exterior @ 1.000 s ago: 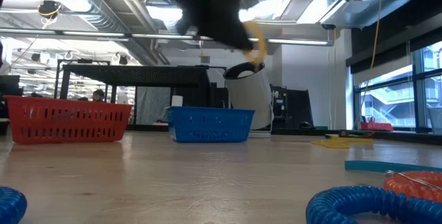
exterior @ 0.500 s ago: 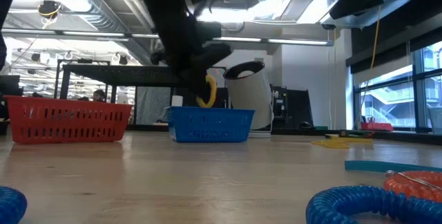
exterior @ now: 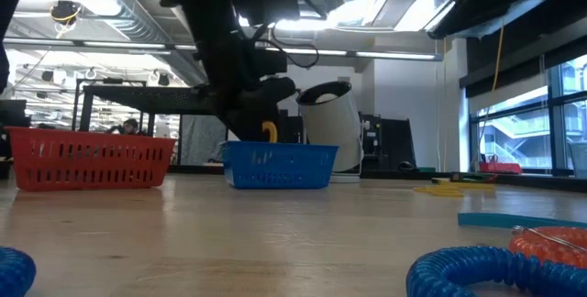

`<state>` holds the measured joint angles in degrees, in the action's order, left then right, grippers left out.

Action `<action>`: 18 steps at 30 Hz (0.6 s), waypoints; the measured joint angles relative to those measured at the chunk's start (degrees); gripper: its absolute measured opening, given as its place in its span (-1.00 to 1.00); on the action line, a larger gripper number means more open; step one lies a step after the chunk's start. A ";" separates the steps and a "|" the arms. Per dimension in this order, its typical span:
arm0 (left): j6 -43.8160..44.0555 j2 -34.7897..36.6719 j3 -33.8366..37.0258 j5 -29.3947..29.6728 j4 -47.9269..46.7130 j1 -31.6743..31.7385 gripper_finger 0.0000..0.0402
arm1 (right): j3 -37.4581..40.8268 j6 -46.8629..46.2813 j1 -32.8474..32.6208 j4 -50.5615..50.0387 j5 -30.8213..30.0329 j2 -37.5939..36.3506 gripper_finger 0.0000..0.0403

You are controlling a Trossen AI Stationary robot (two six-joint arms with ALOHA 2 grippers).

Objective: Pick & Place Office Desk Supplies
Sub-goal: Put the yellow spring keychain into the blue bin, then put the yellow rubber band into the red bin

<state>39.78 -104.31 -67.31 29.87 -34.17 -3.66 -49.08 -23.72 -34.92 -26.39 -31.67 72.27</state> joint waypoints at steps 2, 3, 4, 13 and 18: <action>0.01 0.00 0.00 0.02 0.06 -0.07 -0.73 | 0.00 -2.44 -0.01 -1.40 -0.03 0.00 0.11; 0.01 0.00 0.00 0.02 0.02 -0.07 -0.72 | 0.00 -3.69 0.00 -1.85 0.00 0.00 0.11; 0.07 0.00 0.00 0.00 0.02 -0.07 -0.71 | 0.00 -4.99 0.00 -2.40 -0.02 0.00 0.11; 0.86 0.00 0.00 0.04 0.07 -0.04 -0.60 | 5.62 -15.81 -0.01 -2.97 4.63 0.02 0.11; 0.41 0.24 -0.62 0.04 -0.23 -0.04 -0.52 | 8.37 -22.30 -0.06 -2.87 13.43 0.02 0.11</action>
<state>40.20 -104.07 -67.92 29.91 -34.40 -3.70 -40.71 -46.02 -34.97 -29.26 -18.24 72.29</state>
